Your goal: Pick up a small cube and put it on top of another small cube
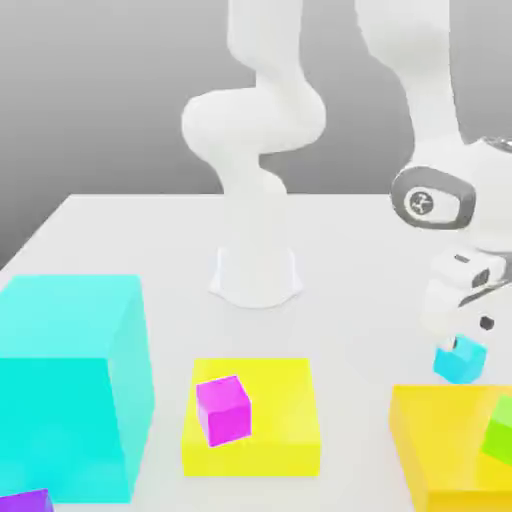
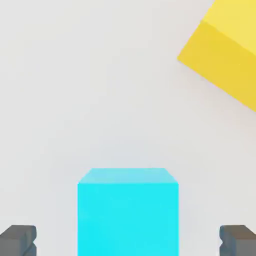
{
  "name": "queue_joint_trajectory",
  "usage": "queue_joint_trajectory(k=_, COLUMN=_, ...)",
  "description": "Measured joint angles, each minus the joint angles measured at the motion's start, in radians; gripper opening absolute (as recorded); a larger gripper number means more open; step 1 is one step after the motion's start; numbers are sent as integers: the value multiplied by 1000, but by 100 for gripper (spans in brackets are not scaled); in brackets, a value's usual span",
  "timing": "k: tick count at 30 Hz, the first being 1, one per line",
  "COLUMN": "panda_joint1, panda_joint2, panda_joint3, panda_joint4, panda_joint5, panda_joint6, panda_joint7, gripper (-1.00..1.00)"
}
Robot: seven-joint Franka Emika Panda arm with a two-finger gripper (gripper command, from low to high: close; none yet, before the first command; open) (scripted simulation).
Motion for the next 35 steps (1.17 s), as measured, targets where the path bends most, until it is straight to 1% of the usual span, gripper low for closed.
queue_joint_trajectory(k=1, panda_joint1=34, panda_joint2=31, panda_joint3=-41, panda_joint4=8, panda_joint5=-32, panda_joint6=24, panda_joint7=25, gripper=-100)
queue_joint_trajectory(k=6, panda_joint1=33, panda_joint2=31, panda_joint3=-41, panda_joint4=8, panda_joint5=-34, panda_joint6=26, panda_joint7=27, gripper=-100)
queue_joint_trajectory(k=7, panda_joint1=50, panda_joint2=47, panda_joint3=-61, panda_joint4=12, panda_joint5=-50, panda_joint6=38, panda_joint7=39, gripper=-100)
queue_joint_trajectory(k=8, panda_joint1=41, panda_joint2=37, panda_joint3=-49, panda_joint4=9, panda_joint5=-40, panda_joint6=30, panda_joint7=31, gripper=-100)
queue_joint_trajectory(k=11, panda_joint1=-31, panda_joint2=-47, panda_joint3=46, panda_joint4=-13, panda_joint5=64, panda_joint6=-32, panda_joint7=-48, gripper=-100)
queue_joint_trajectory(k=14, panda_joint1=-71, panda_joint2=-156, panda_joint3=117, panda_joint4=-36, panda_joint5=213, panda_joint6=-110, panda_joint7=-160, gripper=-100)
queue_joint_trajectory(k=16, panda_joint1=-95, panda_joint2=-174, panda_joint3=121, panda_joint4=9, panda_joint5=253, panda_joint6=-171, panda_joint7=-220, gripper=-100)
queue_joint_trajectory(k=18, panda_joint1=-122, panda_joint2=-174, panda_joint3=111, panda_joint4=75, panda_joint5=273, panda_joint6=-236, panda_joint7=-274, gripper=-100)
queue_joint_trajectory(k=28, panda_joint1=-260, panda_joint2=-144, panda_joint3=28, panda_joint4=429, panda_joint5=321, panda_joint6=-558, panda_joint7=-522, gripper=-100)
queue_joint_trajectory(k=29, panda_joint1=-264, panda_joint2=-124, panda_joint3=21, panda_joint4=441, panda_joint5=313, panda_joint6=-551, panda_joint7=-527, gripper=-100)
queue_joint_trajectory(k=31, panda_joint1=-260, panda_joint2=-65, panda_joint3=7, panda_joint4=440, panda_joint5=286, panda_joint6=-493, panda_joint7=-515, gripper=-100)
queue_joint_trajectory(k=32, panda_joint1=-255, panda_joint2=-38, panda_joint3=0, panda_joint4=436, panda_joint5=273, panda_joint6=-463, panda_joint7=-508, gripper=100)
queue_joint_trajectory(k=35, panda_joint1=-255, panda_joint2=-38, panda_joint3=0, panda_joint4=436, panda_joint5=273, panda_joint6=-463, panda_joint7=-508, gripper=100)
